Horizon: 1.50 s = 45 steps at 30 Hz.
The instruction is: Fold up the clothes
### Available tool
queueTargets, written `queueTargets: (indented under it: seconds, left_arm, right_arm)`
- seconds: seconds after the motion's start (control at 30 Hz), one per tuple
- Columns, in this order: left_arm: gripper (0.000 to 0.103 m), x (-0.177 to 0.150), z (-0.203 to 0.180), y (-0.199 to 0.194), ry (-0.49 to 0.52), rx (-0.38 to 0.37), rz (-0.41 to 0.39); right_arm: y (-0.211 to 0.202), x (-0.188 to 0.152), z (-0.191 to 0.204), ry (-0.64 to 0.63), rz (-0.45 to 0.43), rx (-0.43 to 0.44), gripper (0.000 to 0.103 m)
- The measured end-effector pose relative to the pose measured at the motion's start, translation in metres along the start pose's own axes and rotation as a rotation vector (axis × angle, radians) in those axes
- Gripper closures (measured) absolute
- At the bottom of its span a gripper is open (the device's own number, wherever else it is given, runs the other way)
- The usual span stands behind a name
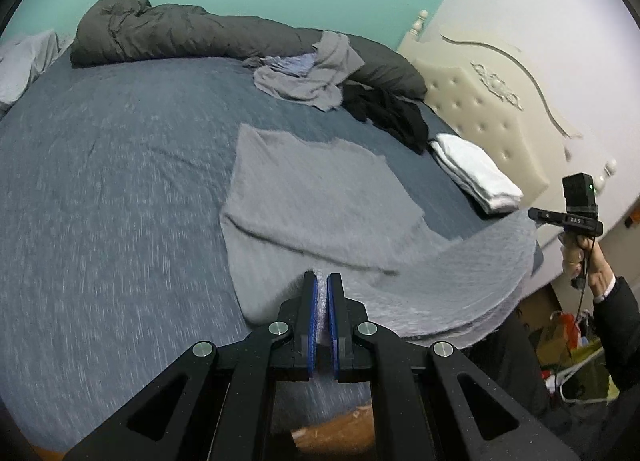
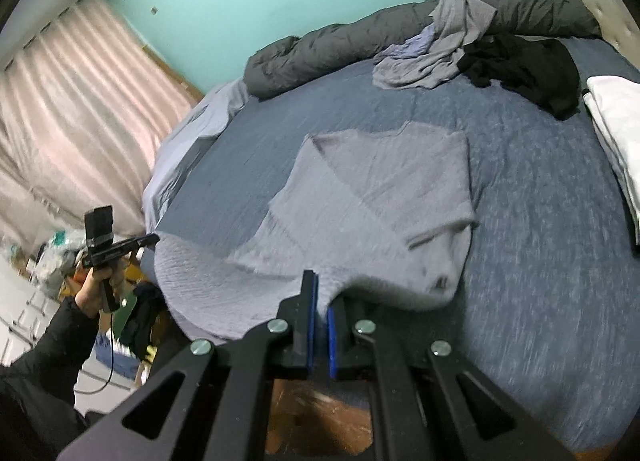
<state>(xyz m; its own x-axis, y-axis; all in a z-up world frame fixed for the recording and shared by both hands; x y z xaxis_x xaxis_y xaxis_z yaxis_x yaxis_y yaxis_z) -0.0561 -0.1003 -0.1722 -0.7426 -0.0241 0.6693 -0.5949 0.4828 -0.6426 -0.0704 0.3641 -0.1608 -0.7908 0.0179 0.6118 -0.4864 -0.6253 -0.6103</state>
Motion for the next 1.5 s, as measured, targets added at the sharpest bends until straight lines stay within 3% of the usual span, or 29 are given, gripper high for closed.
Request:
queueTargets:
  seconds: [0.4, 0.7, 1.0, 1.1, 1.17, 1.27, 1.33, 1.43, 1.5]
  left_arm:
    - [0.098, 0.11, 0.07, 0.109, -0.105, 0.031, 0.013]
    - [0.098, 0.164, 0.121, 0.2, -0.195, 0.046, 0.057]
    - [0.095, 0.163, 0.163, 0.284, -0.277, 0.118, 0.115]
    - [0.09, 0.152, 0.173, 0.296, -0.314, 0.149, 0.117]
    - [0.08, 0.15, 0.173, 0.293, -0.303, 0.151, 0.096]
    - [0.073, 0.148, 0.17, 0.277, -0.263, 0.167, 0.061]
    - [0.073, 0.147, 0.161, 0.265, -0.221, 0.158, 0.046]
    - [0.073, 0.135, 0.138, 0.255, -0.134, 0.135, 0.06]
    - [0.073, 0.122, 0.121, 0.26, -0.066, 0.133, 0.096]
  right_arm:
    - [0.073, 0.113, -0.068, 0.104, -0.007, -0.073, 0.099]
    - [0.136, 0.177, -0.135, 0.199, 0.008, -0.147, 0.099]
    - [0.205, 0.187, -0.199, 0.272, 0.044, -0.246, 0.098]
    - [0.229, 0.18, -0.22, 0.303, 0.052, -0.289, 0.097]
    - [0.239, 0.176, -0.229, 0.318, 0.047, -0.311, 0.096]
    - [0.233, 0.177, -0.232, 0.324, -0.024, -0.299, 0.085]
    - [0.219, 0.181, -0.236, 0.355, -0.087, -0.295, 0.033]
    - [0.196, 0.185, -0.236, 0.372, -0.14, -0.287, 0.033]
    - [0.192, 0.181, -0.222, 0.289, -0.112, -0.294, 0.033]
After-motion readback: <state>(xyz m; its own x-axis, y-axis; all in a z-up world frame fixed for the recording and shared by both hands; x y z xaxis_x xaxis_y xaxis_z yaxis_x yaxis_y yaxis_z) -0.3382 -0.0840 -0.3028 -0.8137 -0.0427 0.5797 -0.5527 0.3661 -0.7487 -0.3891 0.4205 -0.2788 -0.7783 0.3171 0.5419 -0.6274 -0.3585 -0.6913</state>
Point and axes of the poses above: each gripper's, at about its wrist camera, not at the fingertips, and y roughly the way its jaws point, z to its left, x to its top, the point moved 6 cm from there along y, roughly the way its jaws point, and after that the axes turned 5 degrees about -z, right-handed, at the moved point
